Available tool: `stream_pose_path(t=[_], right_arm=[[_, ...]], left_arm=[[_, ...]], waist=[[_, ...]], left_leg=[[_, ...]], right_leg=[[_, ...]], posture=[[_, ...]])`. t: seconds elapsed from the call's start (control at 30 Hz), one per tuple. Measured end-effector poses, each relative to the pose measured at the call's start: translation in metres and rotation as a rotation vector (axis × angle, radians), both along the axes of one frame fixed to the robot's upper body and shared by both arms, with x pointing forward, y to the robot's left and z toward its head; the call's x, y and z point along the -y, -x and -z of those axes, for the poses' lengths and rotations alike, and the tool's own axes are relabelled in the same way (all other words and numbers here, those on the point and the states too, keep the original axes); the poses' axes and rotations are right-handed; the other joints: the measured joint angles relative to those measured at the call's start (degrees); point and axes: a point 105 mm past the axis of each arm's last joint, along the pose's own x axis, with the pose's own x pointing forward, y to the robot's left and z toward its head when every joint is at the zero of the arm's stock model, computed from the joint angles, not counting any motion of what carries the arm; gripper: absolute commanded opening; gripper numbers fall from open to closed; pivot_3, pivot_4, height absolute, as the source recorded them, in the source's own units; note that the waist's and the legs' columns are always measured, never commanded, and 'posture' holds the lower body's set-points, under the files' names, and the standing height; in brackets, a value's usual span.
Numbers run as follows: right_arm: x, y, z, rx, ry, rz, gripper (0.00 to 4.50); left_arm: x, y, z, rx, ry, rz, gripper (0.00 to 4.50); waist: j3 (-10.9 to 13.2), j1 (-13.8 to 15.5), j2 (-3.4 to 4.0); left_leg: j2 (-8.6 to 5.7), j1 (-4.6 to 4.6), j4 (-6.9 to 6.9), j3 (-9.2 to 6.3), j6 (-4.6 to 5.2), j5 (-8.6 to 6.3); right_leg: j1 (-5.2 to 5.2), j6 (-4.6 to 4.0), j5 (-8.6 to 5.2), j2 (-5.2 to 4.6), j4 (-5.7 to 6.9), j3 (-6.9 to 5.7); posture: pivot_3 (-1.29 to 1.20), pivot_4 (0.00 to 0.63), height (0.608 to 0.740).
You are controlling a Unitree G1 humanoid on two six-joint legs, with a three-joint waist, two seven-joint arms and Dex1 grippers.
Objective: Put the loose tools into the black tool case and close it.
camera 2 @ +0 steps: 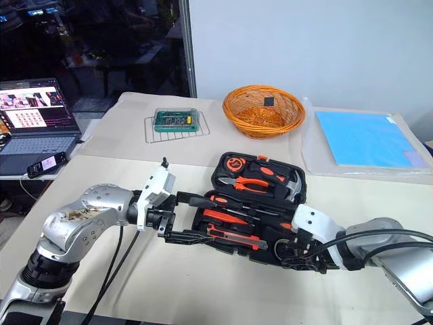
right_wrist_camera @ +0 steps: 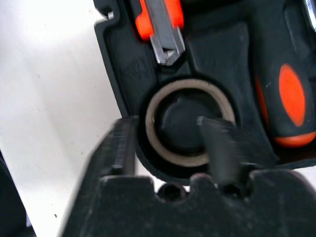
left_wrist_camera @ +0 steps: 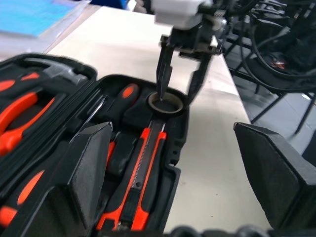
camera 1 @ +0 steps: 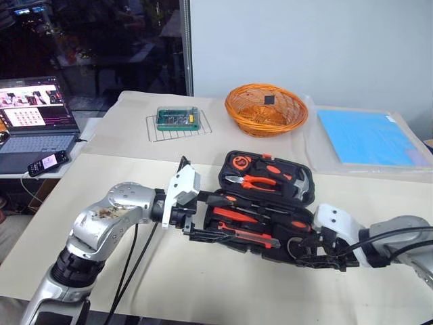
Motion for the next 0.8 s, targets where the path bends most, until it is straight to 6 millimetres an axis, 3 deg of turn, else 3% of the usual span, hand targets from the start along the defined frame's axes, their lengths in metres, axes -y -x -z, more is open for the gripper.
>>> stream_pose_path(t=[0.27, 0.4, 0.57, 0.67, 0.8], right_arm=[[-0.004, -0.01, -0.036, 0.155, -0.218, 0.052, 3.32], [0.003, -0.026, -0.062, 0.274, -0.358, 0.163, 4.35], [0.017, -0.034, -0.068, 0.336, -0.354, 0.283, 4.45], [0.026, -0.046, -0.072, 0.42, -0.344, 0.39, 4.45], [0.045, -0.068, -0.08, 0.541, -0.251, 0.532, 4.45]], left_arm=[[0.001, -0.018, -0.006, -0.057, 0.101, -0.165, 4.2], [0.003, -0.04, -0.008, -0.11, 0.194, -0.328, 4.2], [0.0, -0.066, -0.016, -0.137, 0.251, -0.484, 4.2], [0.0, -0.093, -0.028, -0.127, 0.275, -0.603, 4.2], [-0.005, -0.118, -0.027, -0.127, 0.254, -0.72, 4.2]], waist=[[0.05, 0.04, -0.08], [0.06, 0.05, -0.11], [0.08, 0.14, -0.13], [0.08, 0.13, -0.14], [0.08, -0.29, -0.14]], left_leg=[[0.0, 0.05, 0.06, -0.01, -0.02, 0.02], [-0.01, 0.04, 0.08, -0.01, -0.03, 0.03], [-0.02, 0.05, 0.07, -0.03, -0.03, 0.04], [-0.08, 0.03, 0.09, 0.02, -0.02, 0.05], [-0.1, 0.07, 0.09, 0.08, 0.0, 0.06]], right_leg=[[0.09, 0.06, 0.04, 0.01, 0.02, 0.02], [0.09, 0.1, 0.13, 0.0, 0.03, 0.06], [0.12, -0.16, 0.29, 0.04, 0.03, 0.03], [0.12, -0.1, 0.32, 0.03, 0.02, 0.06], [0.1, -0.09, 0.34, 0.04, 0.04, 0.09]], posture=[[0.0, 0.15, 0.74], [0.0, 0.15, 0.74], [0.0, 0.15, 0.74], [0.0, 0.15, 0.74], [0.0, 0.15, 0.74]])
